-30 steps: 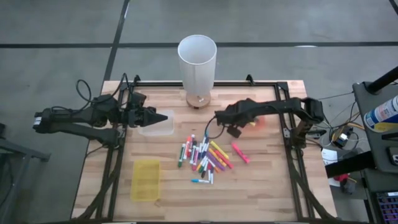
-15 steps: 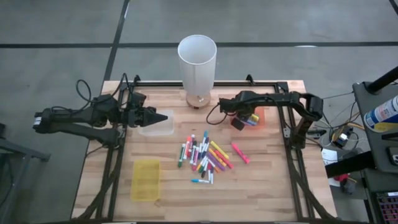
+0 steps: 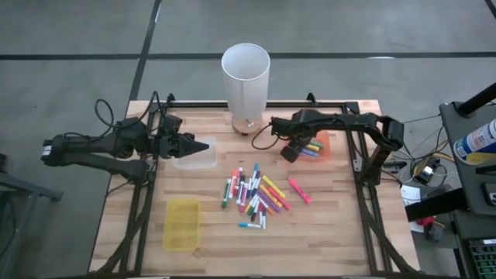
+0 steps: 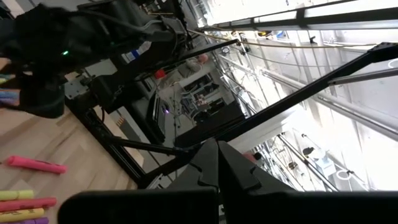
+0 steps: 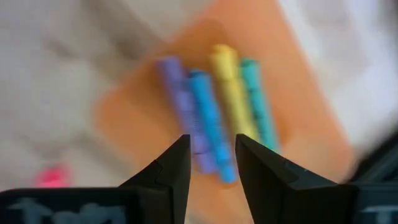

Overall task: Pick & Place Markers
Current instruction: Put the light yellow highlighter pen into the orange bin

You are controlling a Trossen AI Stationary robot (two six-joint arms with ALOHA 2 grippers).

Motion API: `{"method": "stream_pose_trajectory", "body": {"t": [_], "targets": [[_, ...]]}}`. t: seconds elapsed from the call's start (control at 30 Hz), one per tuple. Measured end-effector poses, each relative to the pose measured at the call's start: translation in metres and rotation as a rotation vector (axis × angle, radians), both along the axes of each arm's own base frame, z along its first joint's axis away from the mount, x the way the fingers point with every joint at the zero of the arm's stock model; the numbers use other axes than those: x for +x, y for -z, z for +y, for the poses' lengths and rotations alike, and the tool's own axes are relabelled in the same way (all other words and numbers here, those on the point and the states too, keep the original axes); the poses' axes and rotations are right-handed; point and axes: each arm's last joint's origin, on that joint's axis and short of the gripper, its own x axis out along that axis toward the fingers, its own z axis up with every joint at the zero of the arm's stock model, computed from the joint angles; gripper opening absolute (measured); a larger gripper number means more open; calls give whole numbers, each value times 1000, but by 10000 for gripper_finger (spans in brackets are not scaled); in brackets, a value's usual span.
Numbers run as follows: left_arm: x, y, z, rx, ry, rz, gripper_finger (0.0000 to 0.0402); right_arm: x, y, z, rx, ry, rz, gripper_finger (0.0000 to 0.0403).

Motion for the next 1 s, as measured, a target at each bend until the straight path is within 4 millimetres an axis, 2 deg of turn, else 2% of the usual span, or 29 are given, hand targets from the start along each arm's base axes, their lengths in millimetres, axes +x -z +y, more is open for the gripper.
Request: {"method": "stream_pose_trajectory", "body": {"t": [0.17,0.4,0.5,0.6,0.7,1.0], "targets": [[0,0,0,-14,2,1,0,19,-22,14,138,9,-170,112],[0,0,0,-24,4,2,0,49,-50,46,307,5,-437,103],[0,0,0,-25,4,3,0,61,-58,58,408,-4,-564,99],[0,0,0,-25,4,2,0,69,-61,65,406,37,-633,96],[0,0,0,-26,4,3,0,72,-53,72,356,99,-603,100],[0,0,0,-26,5,4,0,95,2,89,342,91,-431,156]]}}
